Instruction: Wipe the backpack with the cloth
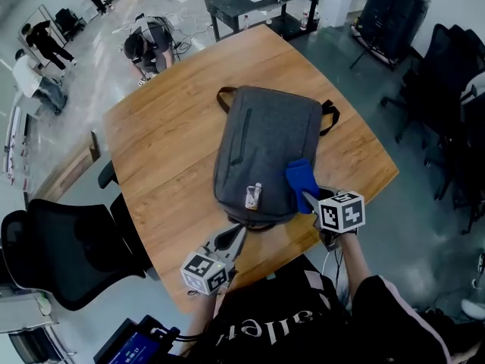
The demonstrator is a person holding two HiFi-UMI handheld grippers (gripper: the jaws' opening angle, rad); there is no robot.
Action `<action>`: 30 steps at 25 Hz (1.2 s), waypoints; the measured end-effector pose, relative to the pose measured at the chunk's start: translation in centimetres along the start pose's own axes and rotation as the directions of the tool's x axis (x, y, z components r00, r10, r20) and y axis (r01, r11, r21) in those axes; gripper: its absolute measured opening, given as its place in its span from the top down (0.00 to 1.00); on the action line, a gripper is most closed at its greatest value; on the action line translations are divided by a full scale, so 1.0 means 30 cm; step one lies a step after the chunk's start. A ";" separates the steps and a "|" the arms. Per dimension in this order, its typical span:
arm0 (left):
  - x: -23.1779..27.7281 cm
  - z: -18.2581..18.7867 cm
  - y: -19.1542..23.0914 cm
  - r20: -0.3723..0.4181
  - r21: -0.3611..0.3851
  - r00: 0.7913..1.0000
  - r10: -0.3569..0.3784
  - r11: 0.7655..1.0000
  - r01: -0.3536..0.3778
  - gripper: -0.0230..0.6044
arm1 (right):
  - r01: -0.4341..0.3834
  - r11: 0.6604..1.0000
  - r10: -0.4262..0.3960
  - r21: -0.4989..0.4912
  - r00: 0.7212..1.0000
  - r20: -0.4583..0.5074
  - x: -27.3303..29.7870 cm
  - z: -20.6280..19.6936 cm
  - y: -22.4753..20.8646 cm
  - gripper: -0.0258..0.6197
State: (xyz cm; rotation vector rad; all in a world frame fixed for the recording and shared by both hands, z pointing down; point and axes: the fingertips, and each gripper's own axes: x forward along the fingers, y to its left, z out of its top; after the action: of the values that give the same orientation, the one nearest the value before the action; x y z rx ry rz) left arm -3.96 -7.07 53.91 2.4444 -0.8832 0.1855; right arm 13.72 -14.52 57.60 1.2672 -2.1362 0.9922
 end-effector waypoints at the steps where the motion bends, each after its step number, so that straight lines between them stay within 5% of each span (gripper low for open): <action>1: 0.004 0.000 -0.005 -0.001 0.001 1.000 -0.003 1.000 0.003 0.96 | 0.005 1.000 -0.005 0.015 1.000 -0.004 -0.004 -0.014 -0.018 0.82; 8: 0.018 0.001 -0.016 0.000 0.008 1.000 -0.007 1.000 0.007 0.96 | -0.016 1.000 0.016 0.006 0.999 0.039 -0.050 0.048 0.013 0.82; 14: 0.023 0.009 -0.011 0.015 0.007 1.000 0.007 1.000 -0.007 0.96 | -0.197 0.976 0.211 -0.091 0.962 0.172 0.047 0.349 0.302 0.82; 20: 0.021 0.026 -0.017 0.025 0.005 0.999 0.022 1.000 -0.022 0.96 | -0.275 0.951 0.292 -0.142 0.950 0.110 0.348 0.527 0.520 0.82; 24: 0.014 0.028 -0.011 0.031 -0.008 0.999 0.039 0.999 -0.039 0.96 | -0.238 0.964 0.245 -0.118 0.968 0.047 0.476 0.526 0.494 0.82; 30: 0.021 0.017 0.020 0.021 -0.002 0.998 0.061 0.998 -0.061 0.96 | -0.258 0.963 0.263 -0.080 0.963 0.064 0.382 0.496 0.350 0.82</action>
State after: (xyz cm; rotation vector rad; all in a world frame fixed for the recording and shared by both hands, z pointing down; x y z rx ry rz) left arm -3.87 -8.09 53.94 2.4243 -0.9674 0.1808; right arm -1.32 -29.03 52.48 1.0213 -2.4195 0.9749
